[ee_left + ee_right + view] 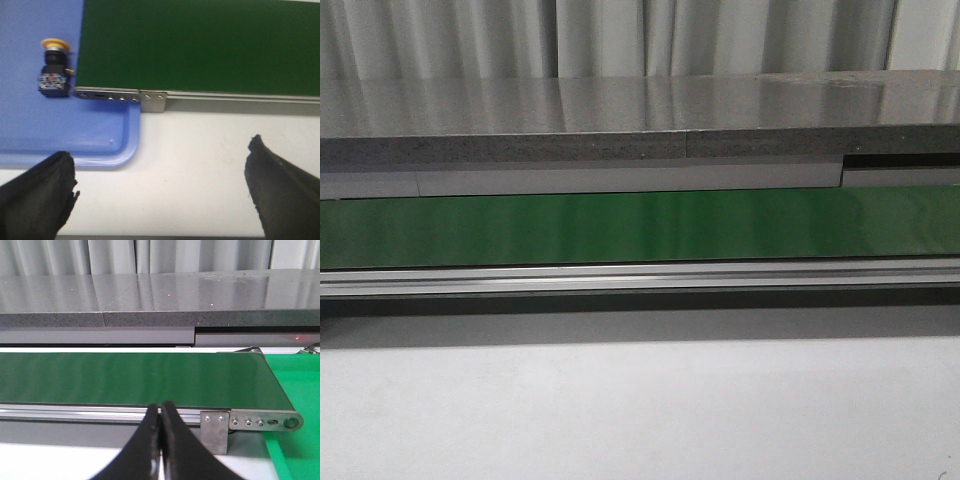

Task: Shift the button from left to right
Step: 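Grasp the yellow push-button with the left gripper and lift it over the conveyor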

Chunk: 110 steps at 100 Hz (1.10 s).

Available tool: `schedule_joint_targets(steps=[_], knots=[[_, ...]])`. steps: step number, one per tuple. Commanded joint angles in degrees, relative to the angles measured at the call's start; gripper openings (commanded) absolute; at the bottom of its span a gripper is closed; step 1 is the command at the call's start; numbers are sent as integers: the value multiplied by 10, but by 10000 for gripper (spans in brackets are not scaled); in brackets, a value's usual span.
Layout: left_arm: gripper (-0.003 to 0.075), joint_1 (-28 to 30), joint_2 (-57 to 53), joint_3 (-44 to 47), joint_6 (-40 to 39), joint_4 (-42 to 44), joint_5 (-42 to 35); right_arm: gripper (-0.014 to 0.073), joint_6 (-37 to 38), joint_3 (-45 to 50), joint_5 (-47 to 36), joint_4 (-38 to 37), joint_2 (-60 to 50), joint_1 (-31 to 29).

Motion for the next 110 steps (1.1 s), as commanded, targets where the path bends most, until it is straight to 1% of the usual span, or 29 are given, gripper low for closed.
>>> schedule_joint_targets(steps=[1,9,21,35,44,52,62,84,98,110], knots=[[652,27,14,-21,-15,15,-54,-66,0,-10,-47,-4,-10,-1],[652,65,44,-29,-15,15,-62,-66,0,-10,-47,-4,-10,-1],[651,128,102,-46,-14,15,-100,-66,0,-10,-47,-4,-10,-1],[651,179,183,-73,-14,5,-137,-66,0,-10,-47,-4,-10,-1],[651,199,235,-94,-14,2,-163,-66,0,-10,-47,-4,-10,-1],[651,207,287,-121,-14,-1,-179,-66,0,-10,-47,-4,-10,-1],[651,210,346,-158,-14,-1,-180,-66,0,-10,-47,-4,-10,-1],[651,210,470,-248,16,-12,-141,-66,0,-10,-47,-4,-10,-1],[651,210,521,-287,18,-12,-124,-66,0,-10,-47,-4,-10,-1],[651,210,547,-304,24,-12,-124,-66,0,-10,-47,-4,-10,-1]])
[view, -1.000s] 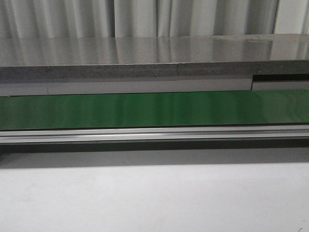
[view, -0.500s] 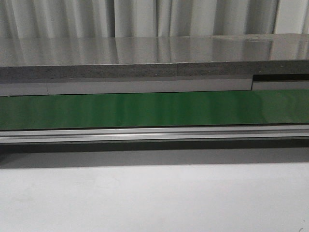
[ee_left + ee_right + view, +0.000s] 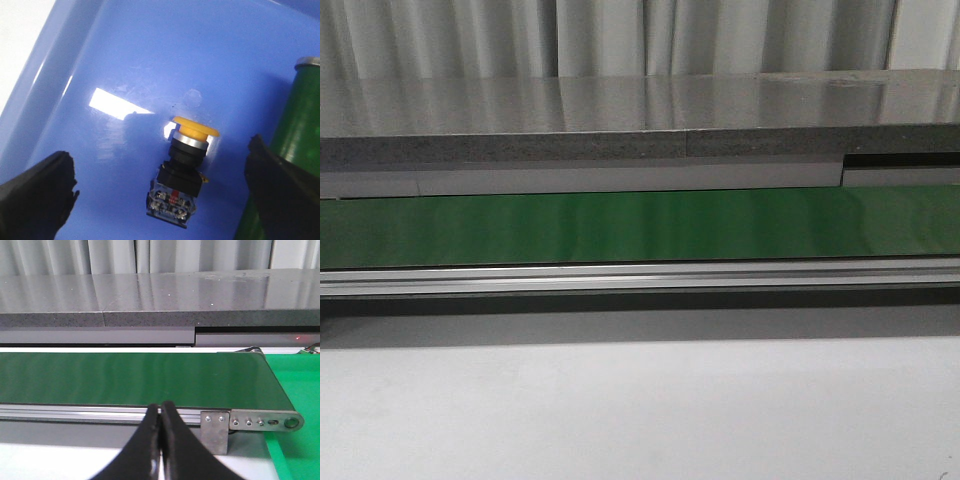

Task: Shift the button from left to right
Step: 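Grasp the yellow push-button with the left gripper and lift it over the conveyor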

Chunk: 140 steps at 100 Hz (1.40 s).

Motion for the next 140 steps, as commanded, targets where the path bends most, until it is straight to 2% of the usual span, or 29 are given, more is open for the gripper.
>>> schedule_joint_targets(steps=[1,89,101,120,127,140], knots=[[651,2,-10,-29,5,-6,-13,-66,0,-10,-47,-4,-10,-1],[634,2,111,-34,5,-11,4,-66,0,-10,-47,-4,-10,-1],[526,2,113,-34,5,-12,8,-66,0,-10,-47,-4,-10,-1],[209,2,113,-34,5,-12,14,-66,0,-10,-47,-4,-10,-1],[115,2,110,-34,5,-12,17,-66,0,-10,-47,-4,-10,-1],[2,2,94,-35,17,-12,18,-66,0,-10,-47,-4,-10,-1]])
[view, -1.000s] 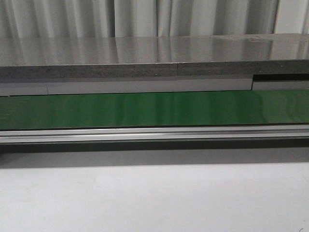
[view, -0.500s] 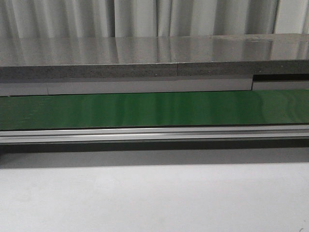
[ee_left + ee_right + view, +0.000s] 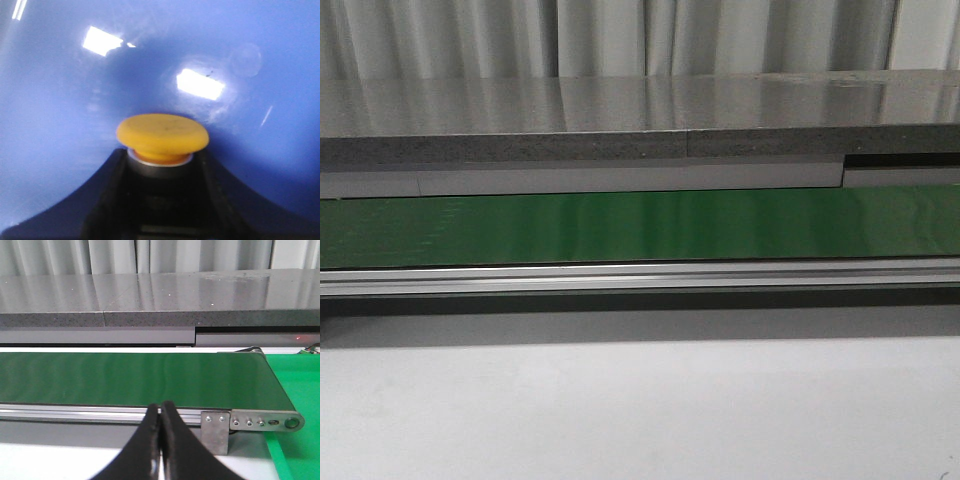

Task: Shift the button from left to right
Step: 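Grasp the yellow push-button with the left gripper and lift it over the conveyor, then lower the button onto the conveyor belt's near end and open the left gripper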

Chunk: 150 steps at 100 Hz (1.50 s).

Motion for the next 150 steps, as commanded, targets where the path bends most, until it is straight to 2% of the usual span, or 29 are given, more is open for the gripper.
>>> schedule_joint_targets(steps=[1,31,58,84,95,127,138,150], knots=[[-6,0,-44,-12,8,-8,2,-66,0,-10,-47,-4,-10,-1],[-20,0,-112,-45,17,-8,26,-66,0,-10,-47,-4,-10,-1],[-20,-26,-122,-95,110,-96,101,-66,0,-10,-47,-4,-10,-1],[-20,-98,-122,-96,131,-87,102,-66,0,-10,-47,-4,-10,-1],[-20,-120,-120,-96,131,-54,95,-66,0,-10,-47,-4,-10,-1],[-19,-124,-114,-96,126,-57,109,-66,0,-10,-47,-4,-10,-1],[34,-124,-114,-96,126,-62,115,-66,0,-10,-47,-4,-10,-1],[176,-124,-114,-96,126,-62,122,-66,0,-10,-47,-4,-10,-1]])
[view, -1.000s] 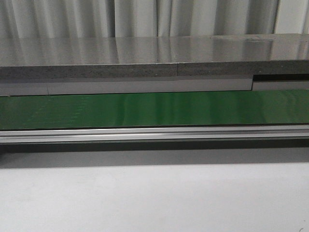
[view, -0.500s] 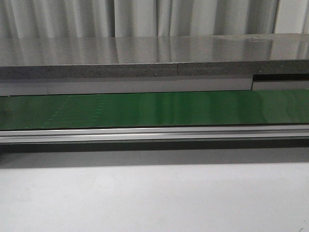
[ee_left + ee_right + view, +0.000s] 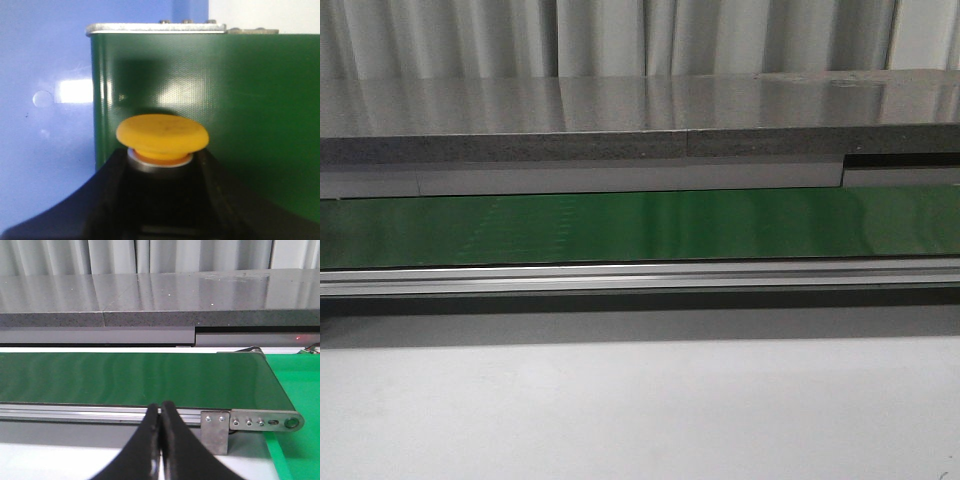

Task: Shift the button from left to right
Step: 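Lower the button onto the conveyor belt's near end and open the left gripper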

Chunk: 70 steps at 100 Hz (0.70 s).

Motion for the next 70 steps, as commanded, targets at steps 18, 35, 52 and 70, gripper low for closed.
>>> schedule_joint_targets(steps=[18,35,52,70], knots=[[466,-3,-27,-18,-3,-11,3,-66,0,-10,-47,-4,-10,-1],[650,-3,-27,-18,-3,-11,11,-66,0,-10,-47,-4,-10,-1],[652,-3,-35,-18,-3,-30,9,-66,0,-10,-47,-4,-10,-1],[652,-3,-64,-18,37,-85,1,-66,0,-10,-47,-4,-10,-1]])
